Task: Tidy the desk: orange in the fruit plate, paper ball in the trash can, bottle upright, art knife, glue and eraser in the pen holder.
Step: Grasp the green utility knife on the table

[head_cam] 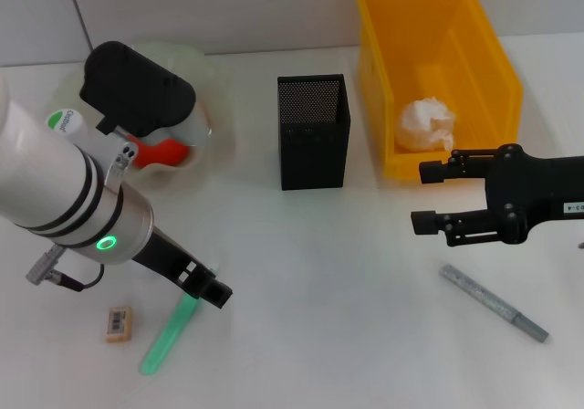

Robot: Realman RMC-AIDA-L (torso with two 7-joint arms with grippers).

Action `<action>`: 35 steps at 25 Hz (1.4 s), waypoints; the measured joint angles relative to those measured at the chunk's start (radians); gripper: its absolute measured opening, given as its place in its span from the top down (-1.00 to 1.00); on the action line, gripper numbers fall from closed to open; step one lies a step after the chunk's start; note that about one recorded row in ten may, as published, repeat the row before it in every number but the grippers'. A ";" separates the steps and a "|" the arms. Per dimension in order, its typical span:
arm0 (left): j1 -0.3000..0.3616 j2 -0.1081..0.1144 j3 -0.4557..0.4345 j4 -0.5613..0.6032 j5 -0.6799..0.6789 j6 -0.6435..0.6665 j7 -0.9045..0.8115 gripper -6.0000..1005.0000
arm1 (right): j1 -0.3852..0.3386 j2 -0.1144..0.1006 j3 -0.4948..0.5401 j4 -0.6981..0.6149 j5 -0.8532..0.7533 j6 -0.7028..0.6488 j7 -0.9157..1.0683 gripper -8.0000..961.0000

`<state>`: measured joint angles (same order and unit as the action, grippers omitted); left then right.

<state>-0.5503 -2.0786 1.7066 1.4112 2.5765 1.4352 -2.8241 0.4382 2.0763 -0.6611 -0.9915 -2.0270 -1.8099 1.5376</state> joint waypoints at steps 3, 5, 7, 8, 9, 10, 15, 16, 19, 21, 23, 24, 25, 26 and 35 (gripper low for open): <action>-0.007 0.000 0.010 0.000 0.012 0.006 -0.010 -0.60 | 0.002 -0.001 0.000 0.005 0.000 0.006 -0.002 -0.59; -0.042 0.000 0.041 0.010 0.031 0.038 -0.045 -0.60 | 0.002 -0.001 0.000 0.006 0.000 0.006 -0.002 -0.59; -0.053 0.000 0.058 0.015 0.033 0.044 -0.053 -0.60 | 0.003 -0.001 0.001 0.006 0.000 0.007 -0.002 -0.59; -0.053 0.000 0.058 0.015 0.033 0.044 -0.053 -0.60 | 0.004 -0.001 0.002 0.007 0.000 0.007 -0.002 -0.59; -0.062 -0.001 0.078 0.018 0.032 0.045 -0.054 -0.60 | 0.004 -0.001 0.004 0.007 0.000 0.007 -0.002 -0.59; -0.062 -0.001 0.078 0.018 0.032 0.045 -0.054 -0.60 | 0.004 -0.001 0.005 0.007 0.000 0.007 -0.002 -0.59; -0.076 -0.001 0.106 0.022 0.038 0.039 -0.054 -0.60 | 0.006 -0.001 0.006 0.009 0.001 0.012 -0.003 -0.59; -0.079 -0.001 0.107 0.021 0.045 0.039 -0.054 -0.60 | 0.007 -0.001 0.004 0.010 0.001 0.014 -0.003 -0.59; -0.084 -0.002 0.110 0.015 0.065 0.042 -0.054 -0.60 | 0.008 -0.001 0.001 0.010 0.001 0.017 -0.003 -0.59; -0.084 -0.002 0.110 0.015 0.065 0.042 -0.054 -0.60 | 0.008 -0.001 0.001 0.011 0.001 0.018 -0.004 -0.59; -0.102 -0.001 0.102 -0.016 0.093 0.052 -0.054 -0.60 | 0.010 -0.001 0.000 0.016 0.001 0.019 -0.004 -0.59; -0.102 -0.001 0.102 -0.016 0.093 0.052 -0.054 -0.60 | 0.011 -0.001 0.000 0.020 0.001 0.019 -0.004 -0.59; -0.102 -0.001 0.102 -0.016 0.093 0.052 -0.054 -0.60 | 0.012 -0.001 0.000 0.022 0.001 0.019 -0.004 -0.59; -0.110 -0.001 0.096 -0.030 0.094 0.057 -0.054 -0.60 | 0.012 -0.001 0.000 0.024 0.001 0.019 -0.004 -0.60; -0.132 -0.001 0.102 -0.049 0.093 0.067 -0.055 -0.59 | 0.013 -0.001 0.001 0.029 0.001 0.025 -0.005 -0.59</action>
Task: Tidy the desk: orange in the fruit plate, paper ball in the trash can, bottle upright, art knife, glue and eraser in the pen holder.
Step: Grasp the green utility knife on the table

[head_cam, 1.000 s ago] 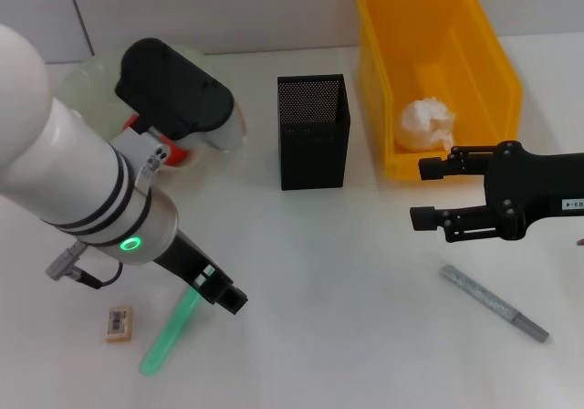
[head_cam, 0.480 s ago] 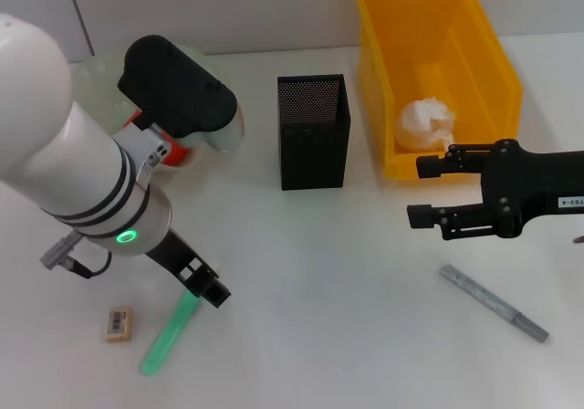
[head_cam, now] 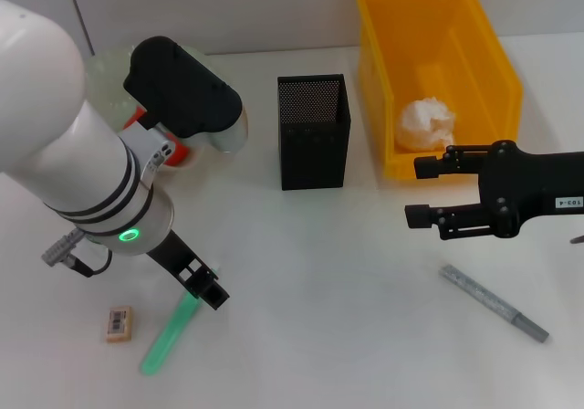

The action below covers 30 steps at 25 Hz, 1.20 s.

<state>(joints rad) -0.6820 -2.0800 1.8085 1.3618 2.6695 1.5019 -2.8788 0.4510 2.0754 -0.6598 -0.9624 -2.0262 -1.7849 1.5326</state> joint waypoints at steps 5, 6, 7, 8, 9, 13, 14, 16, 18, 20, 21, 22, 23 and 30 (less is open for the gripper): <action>-0.001 0.000 0.003 -0.007 -0.003 -0.006 0.000 -0.57 | 0.000 0.000 -0.001 0.004 0.000 0.004 -0.008 -0.59; -0.001 0.000 0.003 -0.010 -0.004 -0.006 0.000 -0.57 | 0.002 0.000 -0.001 0.007 0.000 0.004 -0.009 -0.59; -0.001 0.000 0.003 -0.013 -0.006 -0.007 0.000 -0.56 | 0.004 0.000 -0.001 0.010 0.000 0.004 -0.009 -0.59; -0.001 0.000 0.003 -0.015 -0.006 -0.007 -0.001 -0.56 | 0.006 0.000 -0.001 0.015 0.000 0.004 -0.010 -0.60; -0.001 0.000 0.003 -0.015 -0.006 -0.007 -0.001 -0.55 | 0.007 0.000 -0.001 0.018 0.000 0.005 -0.010 -0.59; -0.006 0.000 0.003 -0.032 -0.006 -0.008 -0.001 -0.53 | 0.008 -0.001 -0.001 0.024 0.000 0.005 -0.012 -0.59; -0.009 0.000 0.003 -0.036 -0.006 -0.009 -0.001 -0.53 | 0.009 -0.001 -0.001 0.024 0.000 0.004 -0.012 -0.59; -0.012 0.000 0.003 -0.041 -0.007 -0.014 -0.001 -0.52 | 0.009 -0.001 -0.001 0.024 0.000 0.004 -0.012 -0.59; -0.013 0.000 0.003 -0.042 -0.007 -0.016 -0.001 -0.51 | 0.009 -0.001 -0.001 0.024 0.000 0.004 -0.012 -0.59; -0.015 0.000 0.003 -0.043 -0.007 -0.022 -0.001 -0.50 | 0.009 -0.001 -0.001 0.024 0.000 0.004 -0.012 -0.59; -0.016 0.000 0.003 -0.043 -0.007 -0.023 -0.001 -0.50 | 0.009 -0.002 0.000 0.024 0.000 0.004 -0.012 -0.59; -0.017 0.000 0.003 -0.043 -0.007 -0.024 -0.001 -0.49 | 0.009 -0.002 0.000 0.024 0.000 0.004 -0.012 -0.59; -0.021 0.000 0.007 -0.043 -0.008 -0.024 -0.002 -0.49 | 0.009 -0.002 0.001 0.024 0.000 0.004 -0.013 -0.59; -0.038 0.000 0.014 -0.064 -0.008 -0.024 -0.002 -0.45 | 0.010 -0.002 0.002 0.024 0.000 0.006 -0.013 -0.59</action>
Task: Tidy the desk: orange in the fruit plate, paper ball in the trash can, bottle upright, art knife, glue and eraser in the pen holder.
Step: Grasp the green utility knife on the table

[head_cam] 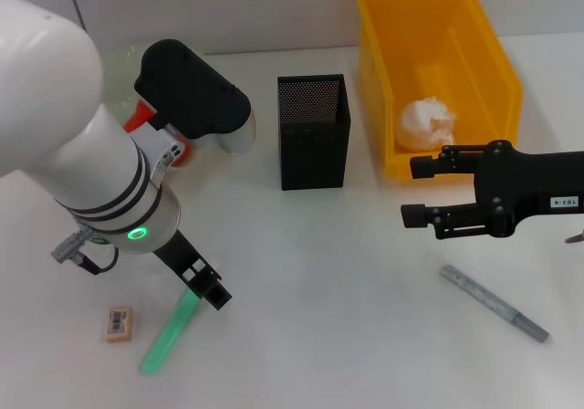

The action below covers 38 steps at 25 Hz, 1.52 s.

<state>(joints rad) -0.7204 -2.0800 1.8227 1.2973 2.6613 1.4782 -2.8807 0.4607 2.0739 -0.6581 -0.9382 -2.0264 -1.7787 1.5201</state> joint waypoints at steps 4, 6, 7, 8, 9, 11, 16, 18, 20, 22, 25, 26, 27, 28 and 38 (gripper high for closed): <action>-0.021 0.000 0.000 -0.038 0.000 -0.002 0.000 -0.44 | 0.001 0.000 -0.001 0.001 0.000 0.004 -0.001 -0.59; -0.021 0.000 0.000 -0.038 0.000 -0.002 0.000 -0.43 | 0.001 0.000 0.001 0.001 0.000 0.004 -0.002 -0.59; -0.025 0.000 0.000 -0.044 0.000 -0.006 0.000 -0.42 | 0.001 -0.001 0.002 0.001 0.000 0.004 -0.004 -0.59; -0.026 0.000 -0.001 -0.044 0.000 -0.008 0.000 -0.42 | 0.001 -0.001 0.004 0.002 0.000 0.004 -0.006 -0.59; -0.026 0.000 -0.001 -0.045 0.000 -0.010 0.000 -0.41 | 0.001 -0.001 0.004 0.002 0.000 0.005 -0.009 -0.59; -0.026 0.000 -0.001 -0.045 0.000 -0.010 0.000 -0.40 | 0.001 -0.001 0.002 0.003 0.000 0.011 -0.010 -0.59; -0.033 0.000 -0.001 -0.058 -0.006 -0.012 0.000 -0.38 | 0.008 -0.001 -0.003 0.005 -0.001 0.018 -0.012 -0.59; -0.035 0.000 -0.001 -0.065 -0.011 -0.015 0.000 -0.37 | 0.010 -0.001 -0.003 0.007 -0.002 0.019 -0.012 -0.59; -0.036 0.000 -0.001 -0.069 -0.012 -0.017 0.000 -0.36 | 0.011 -0.001 -0.003 0.009 -0.002 0.021 -0.012 -0.59; -0.037 0.000 0.000 -0.083 -0.012 -0.024 0.000 -0.35 | 0.012 -0.001 -0.003 0.010 -0.002 0.021 -0.012 -0.59; -0.037 0.000 0.000 -0.084 -0.012 -0.027 0.000 -0.34 | 0.012 0.000 -0.003 0.011 -0.002 0.021 -0.012 -0.59; -0.037 0.000 0.000 -0.084 -0.012 -0.027 0.000 -0.33 | 0.012 0.000 -0.003 0.012 -0.002 0.021 -0.012 -0.59; -0.037 0.000 0.000 -0.084 -0.012 -0.030 0.000 -0.33 | 0.012 0.000 -0.003 0.013 -0.002 0.021 -0.012 -0.59; -0.037 0.000 0.000 -0.084 -0.012 -0.030 0.000 -0.32 | 0.012 0.000 -0.003 0.013 -0.002 0.022 -0.012 -0.59; -0.038 0.000 0.000 -0.099 -0.036 -0.034 0.000 -0.28 | 0.012 0.000 -0.003 0.018 -0.001 0.027 -0.012 -0.59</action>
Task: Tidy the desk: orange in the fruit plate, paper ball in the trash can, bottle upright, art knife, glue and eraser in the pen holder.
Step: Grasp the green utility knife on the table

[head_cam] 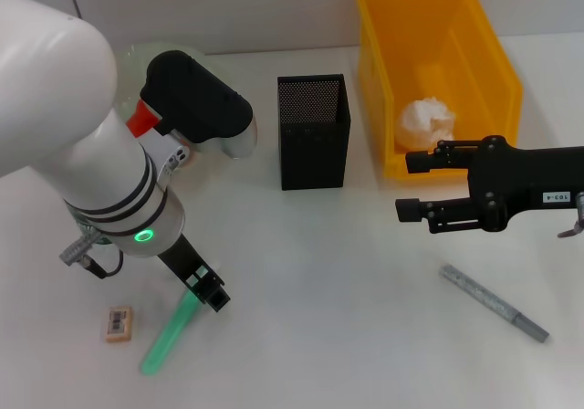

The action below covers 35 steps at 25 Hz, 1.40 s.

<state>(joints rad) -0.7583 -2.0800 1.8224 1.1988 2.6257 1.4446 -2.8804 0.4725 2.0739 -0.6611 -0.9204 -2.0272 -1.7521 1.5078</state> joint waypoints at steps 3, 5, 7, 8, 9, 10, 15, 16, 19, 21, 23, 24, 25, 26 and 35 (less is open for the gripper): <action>0.000 0.000 0.000 -0.001 -0.003 -0.001 0.001 -0.26 | 0.001 0.000 0.000 0.000 0.000 0.000 0.000 -0.59; 0.000 0.000 -0.001 -0.001 -0.004 -0.001 0.001 -0.26 | 0.001 0.000 0.000 0.000 0.001 0.001 -0.001 -0.59; 0.000 0.000 -0.001 -0.001 -0.006 -0.001 0.002 -0.26 | 0.001 0.000 0.000 0.000 0.001 0.002 -0.006 -0.59; 0.000 0.000 -0.001 -0.001 -0.006 -0.001 0.002 -0.26 | 0.002 0.000 0.000 0.001 0.001 0.002 -0.008 -0.59; 0.000 0.000 -0.001 -0.001 -0.007 -0.001 0.002 -0.26 | 0.002 0.000 0.000 0.002 0.001 0.002 -0.009 -0.59; 0.000 0.000 -0.001 -0.001 -0.007 -0.001 0.002 -0.26 | 0.002 0.000 0.000 0.005 0.001 0.002 -0.010 -0.59; 0.000 0.000 -0.003 0.001 -0.007 -0.001 0.003 -0.25 | 0.002 0.000 0.000 0.009 0.001 0.002 -0.012 -0.59; 0.000 0.000 -0.003 0.001 -0.007 -0.001 0.003 -0.25 | 0.002 0.000 0.000 0.009 0.001 0.002 -0.012 -0.59; 0.000 0.000 -0.007 0.000 -0.006 -0.005 0.003 -0.24 | 0.001 0.000 0.000 0.009 0.001 0.002 -0.012 -0.59; 0.000 0.000 -0.007 0.000 -0.006 -0.005 0.003 -0.23 | 0.002 0.000 0.000 0.009 0.001 0.002 -0.012 -0.59; -0.001 0.000 -0.008 0.000 -0.006 -0.016 0.003 -0.23 | 0.001 0.000 0.000 0.009 0.001 0.002 -0.013 -0.59; -0.001 0.000 -0.008 -0.001 -0.005 -0.021 0.003 -0.22 | 0.002 0.000 0.000 0.009 0.001 0.002 -0.013 -0.59; -0.001 0.000 -0.008 -0.001 -0.005 -0.021 0.003 -0.22 | 0.001 0.000 0.000 0.009 0.000 0.002 -0.015 -0.59; -0.001 0.000 -0.008 -0.001 -0.005 -0.021 0.003 -0.22 | 0.001 0.000 0.000 0.009 -0.001 0.002 -0.019 -0.59; -0.002 0.000 -0.009 -0.001 0.000 -0.029 0.003 -0.20 | -0.001 0.002 -0.002 0.010 -0.003 0.001 -0.059 -0.59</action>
<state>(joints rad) -0.7603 -2.0800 1.8130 1.1980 2.6259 1.4161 -2.8777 0.4716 2.0763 -0.6627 -0.9106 -2.0301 -1.7510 1.4488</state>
